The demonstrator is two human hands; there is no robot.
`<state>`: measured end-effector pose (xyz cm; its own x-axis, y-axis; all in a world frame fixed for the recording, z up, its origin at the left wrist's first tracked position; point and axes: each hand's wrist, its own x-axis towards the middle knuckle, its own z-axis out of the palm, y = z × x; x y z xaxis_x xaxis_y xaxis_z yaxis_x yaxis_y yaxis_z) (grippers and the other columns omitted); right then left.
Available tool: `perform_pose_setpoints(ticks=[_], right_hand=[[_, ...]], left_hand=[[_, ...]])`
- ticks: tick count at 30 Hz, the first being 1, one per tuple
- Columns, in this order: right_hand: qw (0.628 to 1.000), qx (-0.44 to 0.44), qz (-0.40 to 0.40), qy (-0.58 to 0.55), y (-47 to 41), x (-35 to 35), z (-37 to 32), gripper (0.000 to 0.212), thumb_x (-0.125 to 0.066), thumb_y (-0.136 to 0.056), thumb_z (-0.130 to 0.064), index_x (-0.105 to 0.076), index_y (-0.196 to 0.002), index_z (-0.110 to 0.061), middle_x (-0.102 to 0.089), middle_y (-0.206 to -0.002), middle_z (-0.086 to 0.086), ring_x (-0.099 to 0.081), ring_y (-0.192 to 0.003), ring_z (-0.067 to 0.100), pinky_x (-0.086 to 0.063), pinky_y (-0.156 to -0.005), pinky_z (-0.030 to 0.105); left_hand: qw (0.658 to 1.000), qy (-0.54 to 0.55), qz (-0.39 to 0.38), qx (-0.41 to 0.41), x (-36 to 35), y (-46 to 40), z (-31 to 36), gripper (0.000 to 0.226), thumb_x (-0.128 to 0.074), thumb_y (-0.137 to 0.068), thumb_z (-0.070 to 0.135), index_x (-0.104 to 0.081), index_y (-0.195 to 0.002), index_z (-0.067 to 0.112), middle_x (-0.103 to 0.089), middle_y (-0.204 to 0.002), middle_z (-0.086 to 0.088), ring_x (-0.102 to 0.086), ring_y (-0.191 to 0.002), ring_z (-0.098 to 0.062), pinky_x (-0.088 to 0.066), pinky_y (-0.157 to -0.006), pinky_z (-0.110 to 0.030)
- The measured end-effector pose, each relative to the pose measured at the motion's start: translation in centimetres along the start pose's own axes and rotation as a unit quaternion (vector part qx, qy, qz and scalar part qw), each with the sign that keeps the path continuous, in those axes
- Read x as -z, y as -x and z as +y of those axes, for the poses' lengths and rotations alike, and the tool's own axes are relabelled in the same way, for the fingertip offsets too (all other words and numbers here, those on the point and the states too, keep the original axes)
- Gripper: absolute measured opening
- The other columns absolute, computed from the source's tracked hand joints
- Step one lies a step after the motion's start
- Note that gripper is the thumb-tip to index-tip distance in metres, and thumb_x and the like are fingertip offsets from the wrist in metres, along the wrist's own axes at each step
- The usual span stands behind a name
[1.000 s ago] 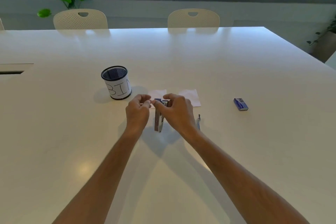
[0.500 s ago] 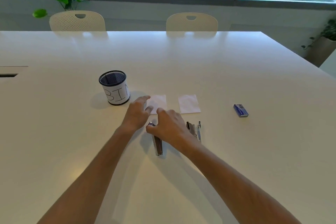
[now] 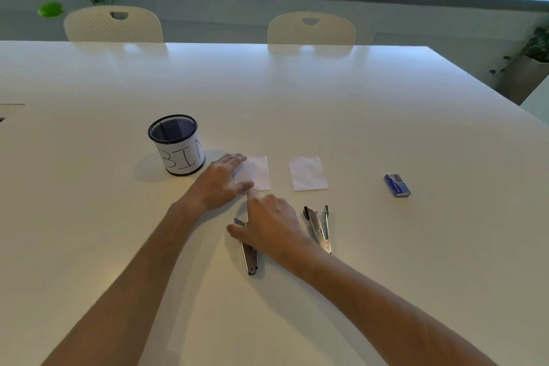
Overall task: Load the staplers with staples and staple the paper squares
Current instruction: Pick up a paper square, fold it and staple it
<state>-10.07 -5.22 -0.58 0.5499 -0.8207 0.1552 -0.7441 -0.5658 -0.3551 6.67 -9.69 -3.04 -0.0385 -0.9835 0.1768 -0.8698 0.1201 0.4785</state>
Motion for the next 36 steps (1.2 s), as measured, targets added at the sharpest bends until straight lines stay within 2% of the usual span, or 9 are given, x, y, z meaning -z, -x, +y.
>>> perform_pose_setpoints(ticks=[4,8,11,14,18,21,28,30,36], right_hand=[[0.999,0.006,-0.030,-0.028,-0.5,1.1,0.7,0.083,-0.060,-0.077,-0.067,-0.042,-0.134,-0.010,-0.065,-0.098,0.012,-0.061,-0.092,0.031,-0.038,-0.065,0.033],[0.999,0.024,-0.006,-0.035,-2.8,2.8,2.2,0.066,-0.062,-0.080,-0.063,-0.055,-0.117,-0.008,-0.068,-0.095,0.014,-0.064,-0.087,0.032,-0.050,-0.071,0.038],[0.999,0.046,-0.001,-0.023,-5.4,3.5,3.9,0.063,-0.065,-0.081,-0.056,-0.056,-0.124,-0.010,-0.070,-0.102,0.014,-0.064,-0.095,0.032,-0.050,-0.080,0.036],[0.996,0.074,-0.045,-0.018,-7.6,3.7,5.6,0.067,-0.072,-0.079,-0.048,-0.052,-0.132,-0.013,-0.066,-0.120,0.009,-0.061,-0.105,0.027,-0.042,-0.080,0.031],[0.988,0.089,-0.122,0.011,-9.4,3.0,7.1,0.083,-0.077,-0.075,-0.043,-0.039,-0.143,-0.014,-0.049,-0.143,0.009,-0.048,-0.125,0.029,-0.039,-0.098,0.036],[0.984,0.086,-0.157,0.011,-10.1,2.3,7.7,0.091,-0.080,-0.072,-0.043,-0.034,-0.146,-0.015,-0.045,-0.146,0.008,-0.043,-0.129,0.029,-0.036,-0.103,0.039],[0.985,0.081,-0.152,-0.008,-10.6,1.6,8.4,0.089,-0.081,-0.069,-0.043,-0.037,-0.143,-0.020,-0.053,-0.137,0.004,-0.048,-0.122,0.027,-0.038,-0.098,0.041],[0.986,0.083,-0.142,-0.013,-10.5,1.5,8.5,0.086,-0.081,-0.069,-0.042,-0.040,-0.142,-0.021,-0.056,-0.133,0.003,-0.050,-0.119,0.026,-0.039,-0.095,0.040],[0.989,0.101,-0.098,-0.039,-10.2,1.7,8.5,0.071,-0.082,-0.069,-0.033,-0.052,-0.132,-0.021,-0.065,-0.121,0.001,-0.056,-0.106,0.023,-0.036,-0.079,0.029]], left_hand=[[1.000,0.010,-0.014,-0.005,0.5,-0.2,-0.8,0.070,-0.065,-0.084,0.045,-0.041,-0.142,0.014,-0.042,-0.147,-0.003,-0.039,-0.134,-0.020,-0.030,-0.110,-0.034],[0.999,0.026,-0.024,0.005,0.5,-0.2,-1.6,0.075,-0.068,-0.081,0.046,-0.039,-0.143,0.014,-0.038,-0.149,-0.002,-0.036,-0.136,-0.017,-0.027,-0.112,-0.033],[0.999,0.031,-0.026,-0.006,0.6,-0.1,-1.7,0.082,-0.070,-0.078,0.050,-0.037,-0.144,0.014,-0.037,-0.150,-0.003,-0.032,-0.139,-0.017,-0.026,-0.113,-0.033],[0.999,0.036,-0.029,-0.008,0.6,0.1,-1.6,0.087,-0.073,-0.074,0.050,-0.036,-0.144,0.015,-0.038,-0.150,-0.002,-0.032,-0.138,-0.015,-0.024,-0.110,-0.027],[0.999,0.046,-0.026,-0.002,0.7,0.2,-1.6,0.086,-0.078,-0.073,0.041,-0.036,-0.144,0.015,-0.041,-0.146,-0.001,-0.039,-0.132,-0.015,-0.027,-0.104,-0.023],[0.999,0.048,-0.018,-0.005,0.7,0.3,-1.5,0.084,-0.078,-0.074,0.038,-0.038,-0.143,0.012,-0.043,-0.145,-0.003,-0.040,-0.132,-0.016,-0.026,-0.105,-0.021],[0.998,0.060,0.004,0.003,0.7,0.5,-1.2,0.081,-0.078,-0.073,0.040,-0.042,-0.140,0.012,-0.051,-0.139,-0.001,-0.047,-0.125,-0.013,-0.030,-0.098,-0.014],[0.996,0.090,0.014,0.017,0.6,0.8,-1.0,0.079,-0.079,-0.071,0.039,-0.045,-0.138,0.016,-0.055,-0.133,0.003,-0.050,-0.120,-0.005,-0.032,-0.093,-0.006],[0.991,0.121,0.036,0.042,0.9,1.0,-0.2,0.068,-0.076,-0.073,0.038,-0.050,-0.134,0.022,-0.063,-0.107,0.018,-0.055,-0.092,0.016,-0.035,-0.076,0.001]])
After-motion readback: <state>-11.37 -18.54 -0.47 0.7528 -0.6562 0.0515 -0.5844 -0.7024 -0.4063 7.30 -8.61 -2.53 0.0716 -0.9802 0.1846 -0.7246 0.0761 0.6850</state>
